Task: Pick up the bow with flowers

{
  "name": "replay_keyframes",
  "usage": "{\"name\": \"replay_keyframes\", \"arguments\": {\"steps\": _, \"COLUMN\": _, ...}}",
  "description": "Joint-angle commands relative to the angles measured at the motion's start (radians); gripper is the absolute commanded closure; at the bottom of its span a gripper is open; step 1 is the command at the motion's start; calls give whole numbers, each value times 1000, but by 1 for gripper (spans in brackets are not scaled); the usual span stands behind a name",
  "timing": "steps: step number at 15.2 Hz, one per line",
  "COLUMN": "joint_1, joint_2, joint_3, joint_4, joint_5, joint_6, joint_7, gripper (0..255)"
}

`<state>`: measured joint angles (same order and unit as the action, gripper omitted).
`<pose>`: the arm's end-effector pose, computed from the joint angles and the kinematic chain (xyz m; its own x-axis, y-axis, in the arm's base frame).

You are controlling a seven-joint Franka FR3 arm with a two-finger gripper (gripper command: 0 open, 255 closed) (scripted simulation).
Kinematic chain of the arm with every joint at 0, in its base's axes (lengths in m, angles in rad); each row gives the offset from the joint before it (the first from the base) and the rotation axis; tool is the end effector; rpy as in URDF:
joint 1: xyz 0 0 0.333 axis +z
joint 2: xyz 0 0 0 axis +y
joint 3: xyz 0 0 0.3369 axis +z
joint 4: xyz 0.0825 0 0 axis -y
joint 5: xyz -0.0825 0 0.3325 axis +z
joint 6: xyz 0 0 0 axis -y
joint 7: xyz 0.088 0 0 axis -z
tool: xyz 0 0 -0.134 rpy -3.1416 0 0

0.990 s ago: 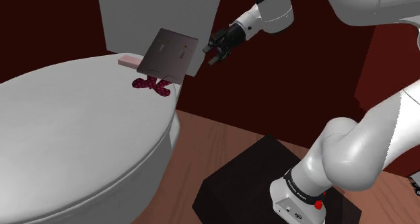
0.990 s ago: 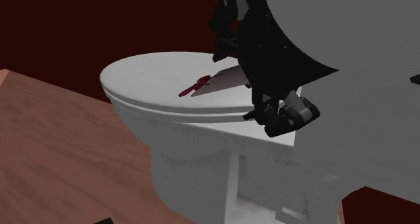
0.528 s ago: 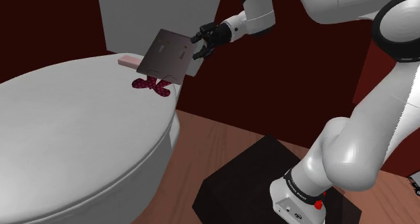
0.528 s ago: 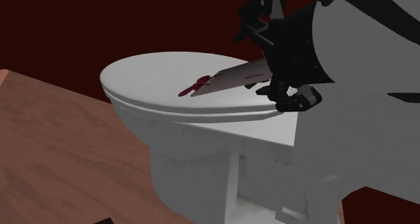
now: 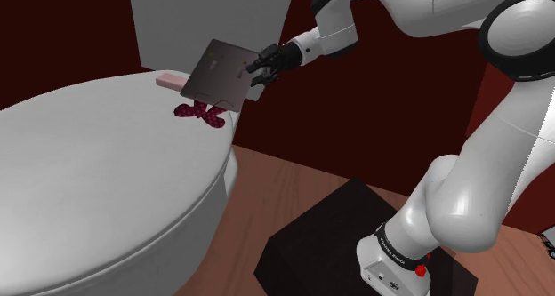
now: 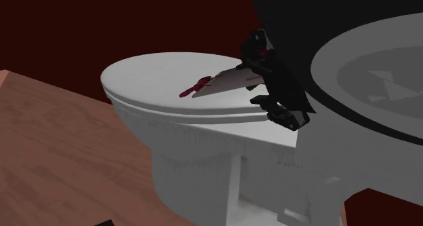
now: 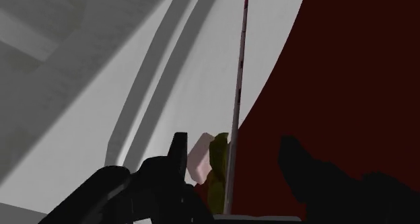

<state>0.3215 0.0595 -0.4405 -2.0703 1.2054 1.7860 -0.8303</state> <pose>0.5124 0.0479 0.4634 0.9595 0.0232 0.2806 0.2614 -0.4441 -0.8570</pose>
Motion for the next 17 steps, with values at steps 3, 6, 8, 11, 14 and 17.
{"name": "replay_keyframes", "arguments": {"steps": 3, "joint_1": 0, "joint_2": 0, "joint_3": 0, "joint_4": -2, "joint_5": 1, "joint_6": 1, "joint_7": -2, "gripper": 255}}
{"name": "replay_keyframes", "arguments": {"steps": 6, "joint_1": 0, "joint_2": 0, "joint_3": 0, "joint_4": -2, "joint_5": 1, "joint_6": 1, "joint_7": -2, "gripper": 255}}
{"name": "replay_keyframes", "arguments": {"steps": 8, "joint_1": 0, "joint_2": 0, "joint_3": 0, "joint_4": -2, "joint_5": 1, "joint_6": 2, "joint_7": -2, "gripper": 255}}
{"name": "replay_keyframes", "arguments": {"steps": 11, "joint_1": 1, "joint_2": -12, "joint_3": 0, "joint_4": 8, "joint_5": -9, "joint_6": -5, "joint_7": 19, "gripper": 255}}
{"name": "replay_keyframes", "arguments": {"steps": 14, "joint_1": 1, "joint_2": -30, "joint_3": 0, "joint_4": 24, "joint_5": -22, "joint_6": -13, "joint_7": 51, "gripper": 255}}
{"name": "replay_keyframes", "arguments": {"steps": 17, "joint_1": 2, "joint_2": -47, "joint_3": 0, "joint_4": 42, "joint_5": -34, "joint_6": -22, "joint_7": 83, "gripper": 255}}
